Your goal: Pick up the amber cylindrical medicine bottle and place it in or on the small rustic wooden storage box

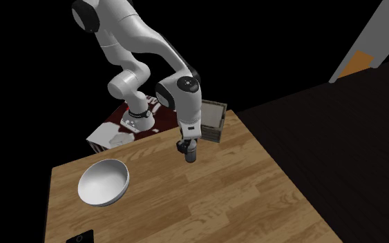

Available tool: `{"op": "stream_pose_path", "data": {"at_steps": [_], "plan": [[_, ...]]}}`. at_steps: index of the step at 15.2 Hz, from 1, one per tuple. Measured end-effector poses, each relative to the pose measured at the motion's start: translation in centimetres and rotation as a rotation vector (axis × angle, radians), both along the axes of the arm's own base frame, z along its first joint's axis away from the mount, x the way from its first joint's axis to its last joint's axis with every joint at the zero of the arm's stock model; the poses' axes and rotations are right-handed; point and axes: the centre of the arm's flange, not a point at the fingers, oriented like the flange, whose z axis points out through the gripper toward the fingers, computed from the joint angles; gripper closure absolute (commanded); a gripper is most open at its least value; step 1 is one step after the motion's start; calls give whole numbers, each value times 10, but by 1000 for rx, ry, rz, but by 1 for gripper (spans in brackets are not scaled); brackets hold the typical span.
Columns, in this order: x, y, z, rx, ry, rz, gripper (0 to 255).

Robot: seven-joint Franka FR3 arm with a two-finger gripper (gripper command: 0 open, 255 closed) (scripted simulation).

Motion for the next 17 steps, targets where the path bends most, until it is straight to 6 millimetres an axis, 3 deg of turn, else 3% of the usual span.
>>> {"op": "stream_pose_path", "data": {"at_steps": [17], "plan": [[0,0,86,0,0,0,255]]}}
